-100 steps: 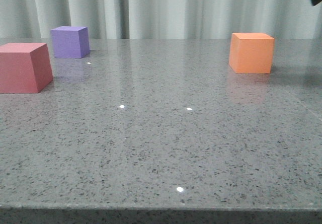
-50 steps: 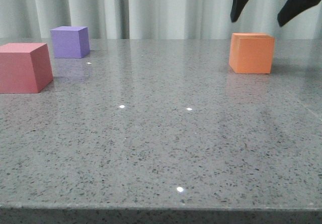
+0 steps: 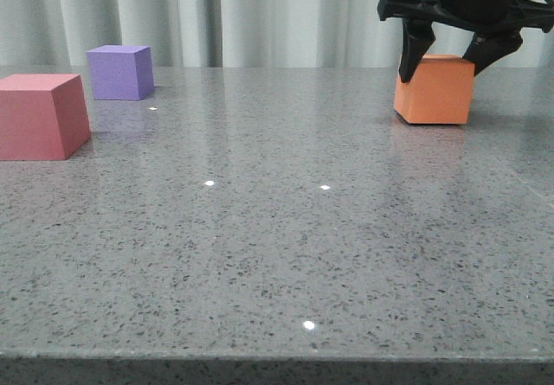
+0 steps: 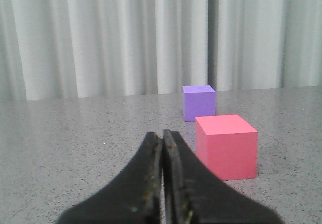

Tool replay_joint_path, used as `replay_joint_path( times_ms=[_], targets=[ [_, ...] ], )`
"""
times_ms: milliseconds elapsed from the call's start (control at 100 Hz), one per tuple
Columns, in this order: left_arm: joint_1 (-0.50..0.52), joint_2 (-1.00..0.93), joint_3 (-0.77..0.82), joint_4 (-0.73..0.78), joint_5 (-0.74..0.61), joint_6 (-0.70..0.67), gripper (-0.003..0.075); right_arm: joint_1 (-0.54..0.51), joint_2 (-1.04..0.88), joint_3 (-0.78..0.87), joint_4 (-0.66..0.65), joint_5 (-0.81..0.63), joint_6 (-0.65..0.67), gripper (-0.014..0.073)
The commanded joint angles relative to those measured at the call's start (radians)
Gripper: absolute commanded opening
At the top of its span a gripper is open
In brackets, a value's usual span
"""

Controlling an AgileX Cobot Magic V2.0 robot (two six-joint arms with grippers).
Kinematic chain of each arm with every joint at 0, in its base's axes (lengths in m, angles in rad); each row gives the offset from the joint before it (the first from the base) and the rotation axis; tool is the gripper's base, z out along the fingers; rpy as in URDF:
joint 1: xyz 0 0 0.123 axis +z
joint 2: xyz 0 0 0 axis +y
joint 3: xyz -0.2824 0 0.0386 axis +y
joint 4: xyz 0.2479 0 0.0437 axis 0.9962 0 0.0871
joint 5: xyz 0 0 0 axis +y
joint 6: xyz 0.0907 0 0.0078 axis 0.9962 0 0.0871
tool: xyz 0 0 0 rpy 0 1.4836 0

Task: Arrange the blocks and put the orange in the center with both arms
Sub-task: 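Lower the right gripper over the orange cube and close on it, then lift the orange cube and carry it toward the purple cube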

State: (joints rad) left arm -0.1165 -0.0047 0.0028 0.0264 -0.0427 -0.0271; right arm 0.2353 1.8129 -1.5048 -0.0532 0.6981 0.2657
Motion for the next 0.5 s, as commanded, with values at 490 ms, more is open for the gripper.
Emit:
replay_joint_path(
  times_ms=[490],
  targets=[
    [0.004,-0.032,0.041,-0.002,-0.074,-0.001,-0.002,0.268,0.059,-0.342,-0.037,0.051,0.131,0.031]
  ],
)
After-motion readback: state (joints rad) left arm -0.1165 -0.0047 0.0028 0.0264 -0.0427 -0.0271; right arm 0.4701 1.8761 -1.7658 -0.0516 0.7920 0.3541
